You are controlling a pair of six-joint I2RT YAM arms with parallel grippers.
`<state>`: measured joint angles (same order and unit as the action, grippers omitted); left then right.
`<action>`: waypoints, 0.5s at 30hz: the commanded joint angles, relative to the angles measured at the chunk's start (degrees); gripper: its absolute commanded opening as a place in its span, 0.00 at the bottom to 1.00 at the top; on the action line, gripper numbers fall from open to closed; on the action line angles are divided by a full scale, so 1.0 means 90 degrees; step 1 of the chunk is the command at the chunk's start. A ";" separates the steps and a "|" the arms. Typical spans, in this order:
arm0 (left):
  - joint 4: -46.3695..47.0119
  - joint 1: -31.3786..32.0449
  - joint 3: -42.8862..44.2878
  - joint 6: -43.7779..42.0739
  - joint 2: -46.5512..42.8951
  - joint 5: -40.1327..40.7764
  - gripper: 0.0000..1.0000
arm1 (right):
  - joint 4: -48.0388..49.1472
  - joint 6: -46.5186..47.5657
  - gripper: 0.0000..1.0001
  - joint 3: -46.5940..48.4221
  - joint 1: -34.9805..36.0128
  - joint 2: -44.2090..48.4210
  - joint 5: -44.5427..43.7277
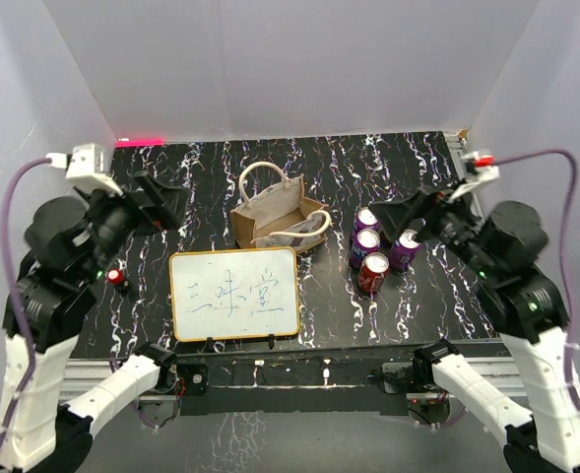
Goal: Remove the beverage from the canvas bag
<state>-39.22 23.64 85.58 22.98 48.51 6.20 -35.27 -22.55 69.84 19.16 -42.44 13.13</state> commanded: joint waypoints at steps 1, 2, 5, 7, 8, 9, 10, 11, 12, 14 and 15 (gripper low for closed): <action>-0.0680 -0.0029 0.0231 0.0093 -0.0287 0.0105 0.97 | -0.0318 0.0239 0.99 0.0575 0.0008 0.0508 -0.0655; -0.0676 -0.0029 0.0238 0.0105 -0.0343 0.0156 0.97 | -0.0434 0.0263 0.99 0.0740 0.0009 0.0519 -0.0908; -0.0596 -0.0029 0.0308 0.0102 -0.0409 0.0092 0.97 | -0.0802 0.0286 0.99 0.1043 0.0010 0.0440 -0.1325; -0.0631 -0.0024 0.0410 0.0015 -0.0415 0.0082 0.97 | -0.0874 0.0288 0.99 0.1078 0.0003 0.0475 -0.1645; -0.0641 -0.0033 0.0430 -0.0006 -0.0440 0.0112 0.97 | -0.0838 0.0293 0.99 0.1059 0.0004 0.0518 -0.1731; -0.0621 -0.0029 0.0406 -0.0021 -0.0481 0.0128 0.97 | -0.0767 0.0305 0.99 0.1045 0.0008 0.0590 -0.1768; -0.0591 -0.0029 0.0349 -0.0026 -0.0537 0.0131 0.97 | -0.0724 0.0311 0.99 0.1061 -0.0005 0.0623 -0.1832; -0.0539 -0.0029 0.0274 -0.0033 -0.0595 0.0124 0.97 | -0.0717 0.0295 0.98 0.1096 -0.0004 0.0639 -0.1899; -0.0485 -0.0029 0.0178 -0.0034 -0.0654 0.0117 0.97 | -0.0604 0.0422 0.99 0.1032 0.0000 0.0662 -0.1827; -0.0409 -0.0029 0.0034 -0.0026 -0.0733 0.0064 0.97 | -0.0892 0.0493 0.98 0.1148 -0.0008 0.0378 -0.2181; -0.0370 -0.0029 -0.0009 -0.0024 -0.0748 0.0061 0.97 | -0.1271 0.0260 0.98 0.1357 -0.0001 0.0136 -0.2429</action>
